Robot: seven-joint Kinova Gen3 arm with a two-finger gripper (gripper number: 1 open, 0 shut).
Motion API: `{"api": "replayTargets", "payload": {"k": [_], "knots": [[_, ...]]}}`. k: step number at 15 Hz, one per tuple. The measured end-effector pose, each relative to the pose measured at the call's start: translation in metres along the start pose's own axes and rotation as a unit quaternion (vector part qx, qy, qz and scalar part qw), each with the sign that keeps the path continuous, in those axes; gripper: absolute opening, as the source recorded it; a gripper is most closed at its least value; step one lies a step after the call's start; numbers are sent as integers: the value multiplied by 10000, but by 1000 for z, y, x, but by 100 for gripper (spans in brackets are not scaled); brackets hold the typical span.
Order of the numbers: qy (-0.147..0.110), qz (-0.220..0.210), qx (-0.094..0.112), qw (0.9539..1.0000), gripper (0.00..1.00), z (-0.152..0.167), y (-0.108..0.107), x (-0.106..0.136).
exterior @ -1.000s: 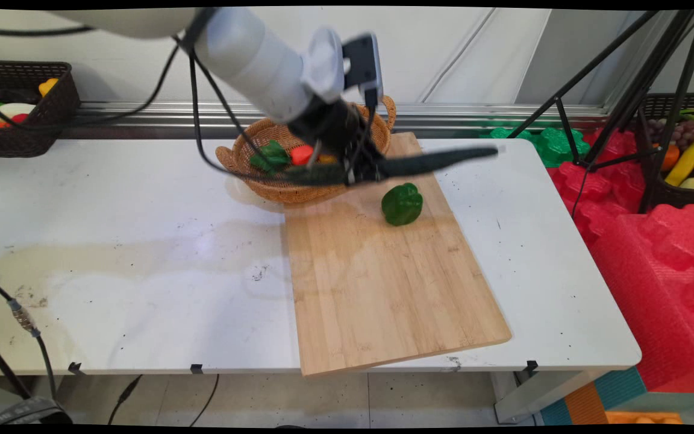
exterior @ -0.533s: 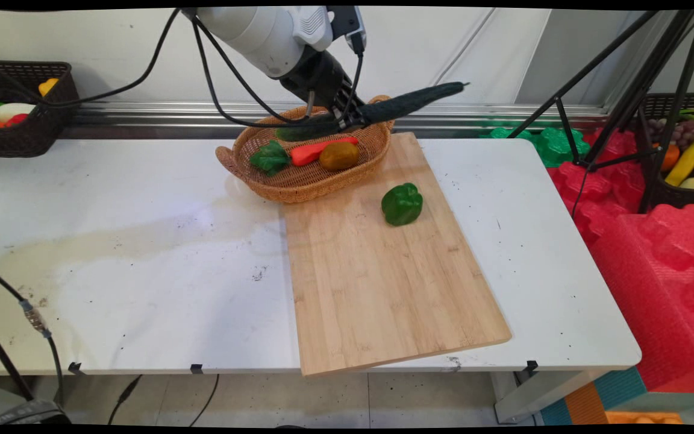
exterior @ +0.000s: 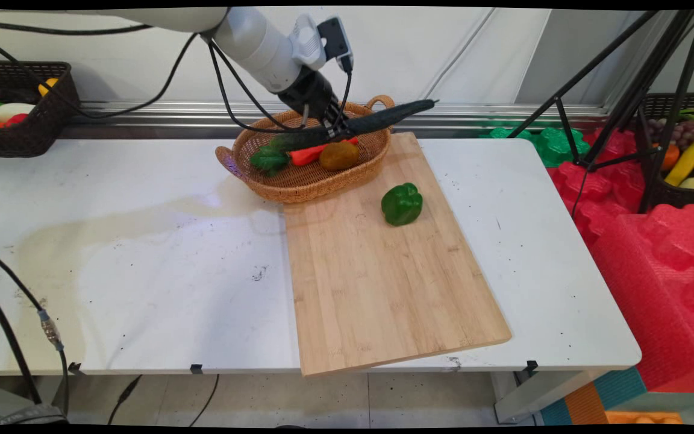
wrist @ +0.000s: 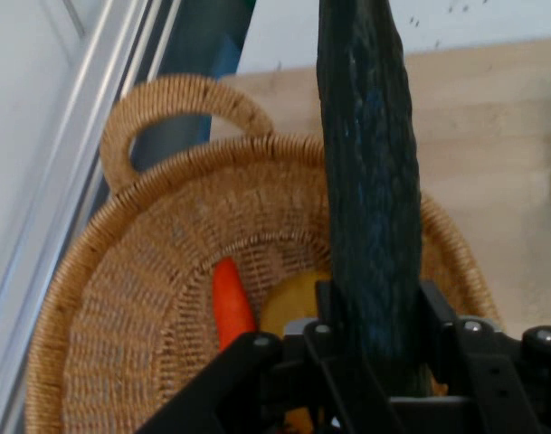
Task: Place the picked object in the vegetable basket
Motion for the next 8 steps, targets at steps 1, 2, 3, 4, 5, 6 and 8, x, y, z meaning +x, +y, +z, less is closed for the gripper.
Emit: {"api": "replayTargets", "payload": {"k": [1,2,3,4,5,6,8], "knots": [[-36,-36,-46,10000,0,8,-3,-6],[-61,-65,-84,9999,0,14,-6,-11],[-79,-90,-136,9998,0,21,-8,-16],[-90,-112,-183,9997,0,26,-10,-20],[-96,-132,-220,9996,0,30,-11,-24],[-96,-153,-255,9995,0,34,-12,-27],[-86,-195,-298,9993,0,39,-14,-33]]}}
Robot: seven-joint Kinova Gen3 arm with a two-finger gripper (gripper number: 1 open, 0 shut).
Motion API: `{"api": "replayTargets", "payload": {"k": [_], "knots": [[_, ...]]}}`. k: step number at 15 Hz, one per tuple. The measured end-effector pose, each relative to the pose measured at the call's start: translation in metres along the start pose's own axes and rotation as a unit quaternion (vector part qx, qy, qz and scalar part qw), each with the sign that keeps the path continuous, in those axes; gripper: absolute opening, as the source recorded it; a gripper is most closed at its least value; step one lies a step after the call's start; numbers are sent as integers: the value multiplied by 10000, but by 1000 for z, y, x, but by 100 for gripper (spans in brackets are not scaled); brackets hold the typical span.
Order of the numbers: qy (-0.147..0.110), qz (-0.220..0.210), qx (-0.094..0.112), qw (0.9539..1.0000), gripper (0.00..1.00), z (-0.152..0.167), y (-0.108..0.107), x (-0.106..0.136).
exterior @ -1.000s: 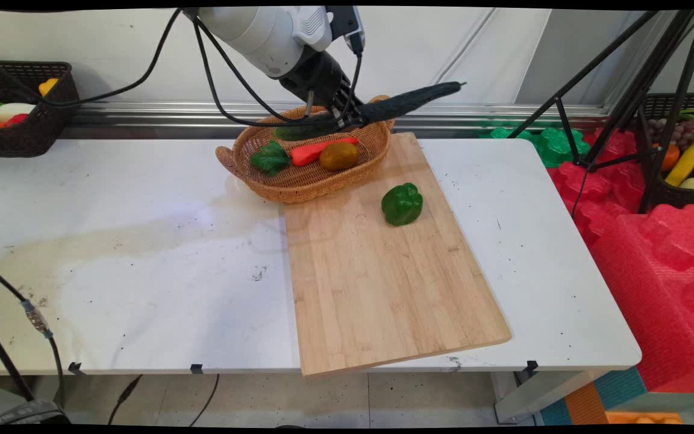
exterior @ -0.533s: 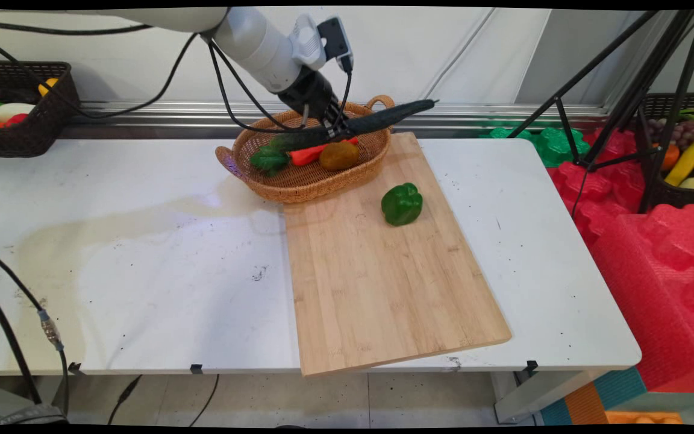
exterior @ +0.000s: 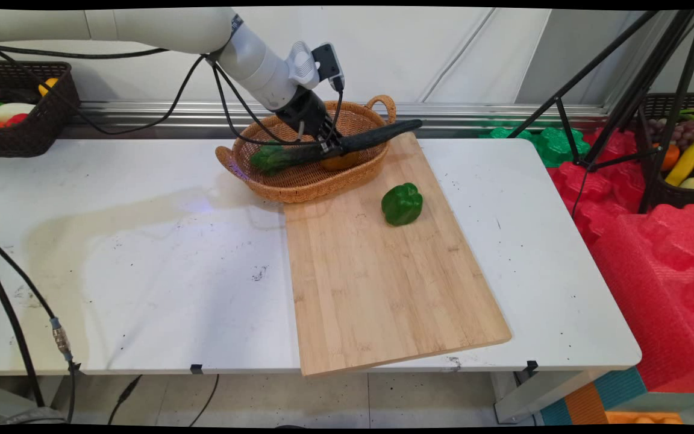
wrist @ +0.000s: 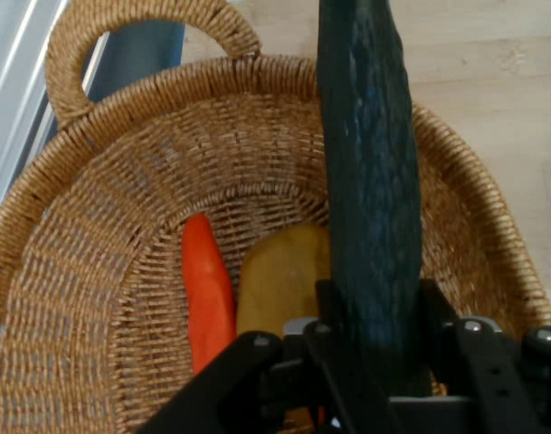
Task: Place the picked object in the vegetable basket
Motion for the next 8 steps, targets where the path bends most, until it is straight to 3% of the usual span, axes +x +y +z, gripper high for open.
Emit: {"api": "replayTargets", "payload": {"k": [3,4,8], "knots": [[18,0,-39,10000,0,1,-2,-4],[31,7,-48,10000,100,1,-2,-5],[141,20,-41,9999,100,-9,-1,-3]]}}
